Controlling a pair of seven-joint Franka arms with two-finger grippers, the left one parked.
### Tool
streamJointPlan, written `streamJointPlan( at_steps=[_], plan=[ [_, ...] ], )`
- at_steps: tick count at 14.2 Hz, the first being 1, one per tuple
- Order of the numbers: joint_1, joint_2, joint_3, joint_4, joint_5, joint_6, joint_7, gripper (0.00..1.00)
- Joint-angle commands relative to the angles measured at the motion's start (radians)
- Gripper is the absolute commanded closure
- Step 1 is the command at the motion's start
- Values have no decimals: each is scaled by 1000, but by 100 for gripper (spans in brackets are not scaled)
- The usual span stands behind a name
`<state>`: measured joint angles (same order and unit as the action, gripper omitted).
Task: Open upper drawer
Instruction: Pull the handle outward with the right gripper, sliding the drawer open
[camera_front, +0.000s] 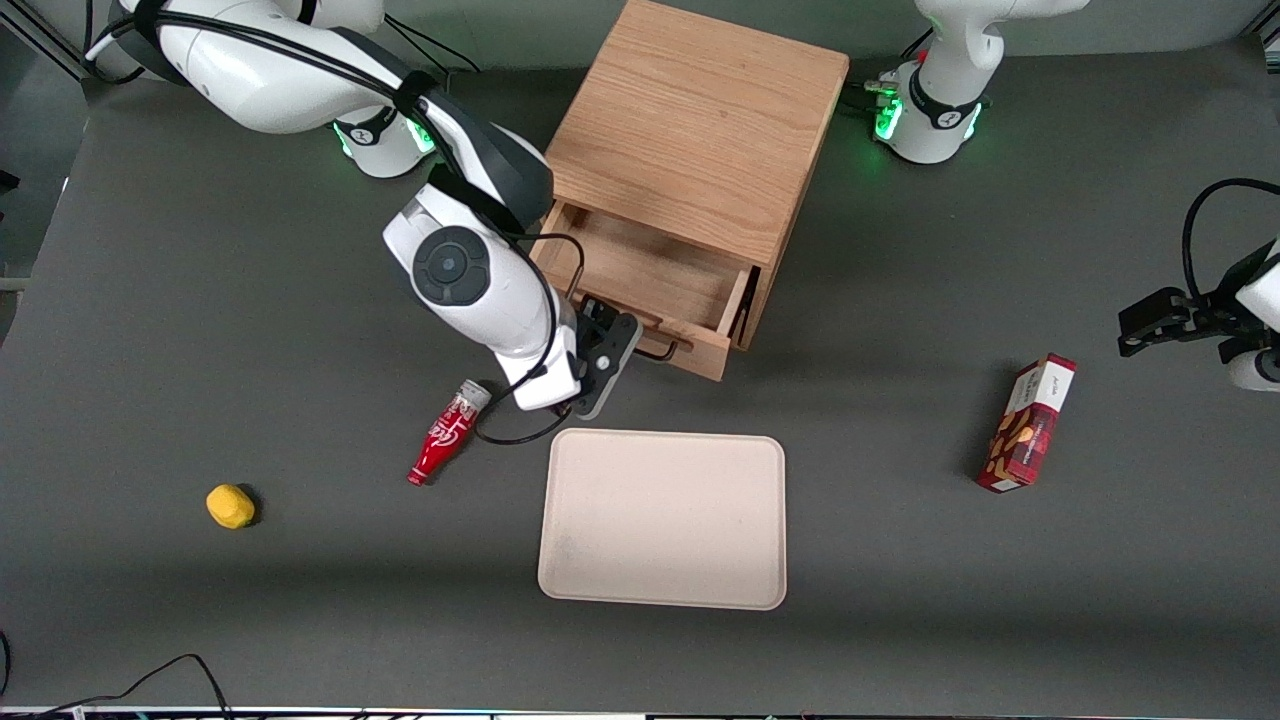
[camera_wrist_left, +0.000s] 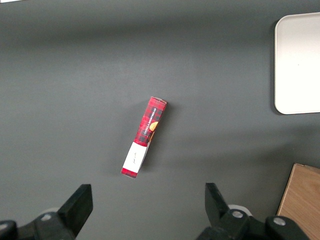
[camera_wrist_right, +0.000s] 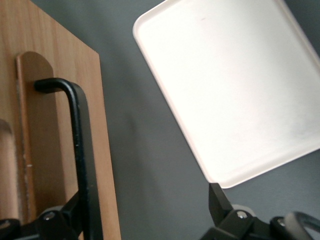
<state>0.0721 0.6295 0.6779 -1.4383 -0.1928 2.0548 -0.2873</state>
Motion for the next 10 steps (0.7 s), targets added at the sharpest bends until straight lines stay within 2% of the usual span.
streamJointPlan(
  at_steps=[1, 6, 10],
  plan=[
    [20, 18, -49, 44, -19, 60, -21, 0],
    [29, 35, -118, 50, -19, 169, -75, 0],
    [31, 44, -150, 78, -19, 177, -134, 0]
  ],
)
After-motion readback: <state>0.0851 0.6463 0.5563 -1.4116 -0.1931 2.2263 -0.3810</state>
